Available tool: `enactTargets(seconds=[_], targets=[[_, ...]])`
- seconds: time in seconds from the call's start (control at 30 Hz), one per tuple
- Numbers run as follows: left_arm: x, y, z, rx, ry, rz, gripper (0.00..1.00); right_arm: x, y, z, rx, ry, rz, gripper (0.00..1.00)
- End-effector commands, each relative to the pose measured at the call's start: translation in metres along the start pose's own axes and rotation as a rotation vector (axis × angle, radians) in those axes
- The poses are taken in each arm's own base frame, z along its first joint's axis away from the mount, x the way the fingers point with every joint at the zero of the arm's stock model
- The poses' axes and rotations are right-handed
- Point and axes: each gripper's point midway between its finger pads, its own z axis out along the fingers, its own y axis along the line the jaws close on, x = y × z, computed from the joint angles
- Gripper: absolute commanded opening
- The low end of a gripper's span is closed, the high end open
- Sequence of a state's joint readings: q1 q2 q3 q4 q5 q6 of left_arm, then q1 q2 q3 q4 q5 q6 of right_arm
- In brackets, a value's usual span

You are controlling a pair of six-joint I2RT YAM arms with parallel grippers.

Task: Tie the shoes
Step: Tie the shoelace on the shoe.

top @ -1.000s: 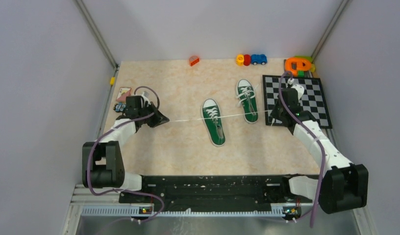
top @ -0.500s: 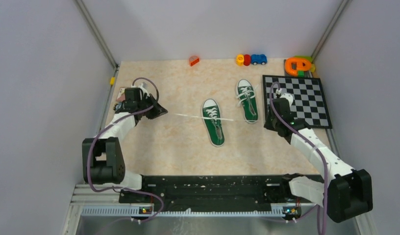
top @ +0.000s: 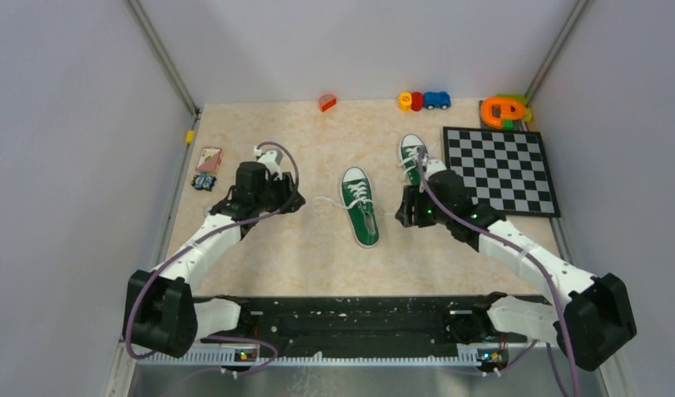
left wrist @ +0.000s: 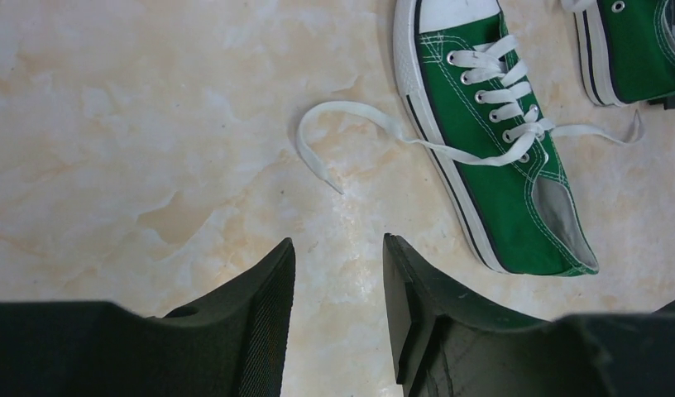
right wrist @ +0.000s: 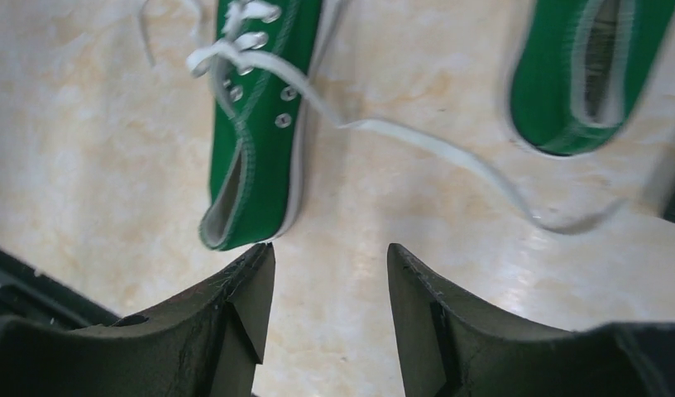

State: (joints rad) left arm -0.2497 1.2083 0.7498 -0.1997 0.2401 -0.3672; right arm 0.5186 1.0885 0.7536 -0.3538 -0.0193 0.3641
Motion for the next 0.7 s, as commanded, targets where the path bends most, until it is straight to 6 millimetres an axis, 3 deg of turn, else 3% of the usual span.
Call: enactTargets(seconds=[0.0, 0.17, 0.2, 0.37, 0.53, 0.67], targets=[[-0.006, -0.008, 0.009, 0.029, -0.046, 0.111, 0.48, 0.010, 0.049, 0.016, -0.140, 0.000, -0.043, 0.51], [-0.013, -0.011, 0.003, 0.056, -0.155, 0.123, 0.49, 0.039, 0.025, 0.043, 0.017, 0.013, 0.004, 0.06], [-0.016, -0.012, 0.001, 0.058, -0.176, 0.128, 0.50, 0.040, 0.024, 0.048, 0.020, 0.009, 0.012, 0.01], [-0.026, -0.010, -0.011, 0.036, -0.245, 0.123, 0.52, 0.052, 0.025, 0.071, 0.044, 0.011, 0.048, 0.00], [-0.025, -0.009, -0.011, 0.038, -0.248, 0.140, 0.53, 0.059, 0.057, 0.097, -0.004, 0.044, 0.027, 0.00], [-0.025, -0.013, -0.003, 0.061, -0.218, 0.169, 0.54, 0.055, 0.081, 0.101, -0.065, 0.040, 0.018, 0.00]])
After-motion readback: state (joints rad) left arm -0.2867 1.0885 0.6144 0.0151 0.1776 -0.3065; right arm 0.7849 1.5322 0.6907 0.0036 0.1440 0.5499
